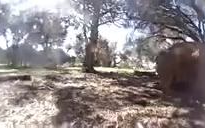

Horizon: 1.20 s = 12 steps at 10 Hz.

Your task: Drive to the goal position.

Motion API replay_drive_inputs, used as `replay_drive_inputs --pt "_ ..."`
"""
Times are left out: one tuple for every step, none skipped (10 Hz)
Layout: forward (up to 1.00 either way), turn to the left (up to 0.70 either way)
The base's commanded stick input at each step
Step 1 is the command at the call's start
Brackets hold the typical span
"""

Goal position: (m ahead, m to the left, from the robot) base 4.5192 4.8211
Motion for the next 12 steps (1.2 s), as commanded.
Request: replay_drive_inputs --pt "0.70 0.27" --pt "0.70 0.27" --pt "0.70 0.15" --pt "0.70 0.00" --pt "0.70 0.00" --pt "0.70 0.00" --pt "0.70 0.00" --pt "0.70 0.00" --pt "0.70 0.00" --pt "0.70 0.00" --pt "0.70 0.00" --pt "0.70 0.00"
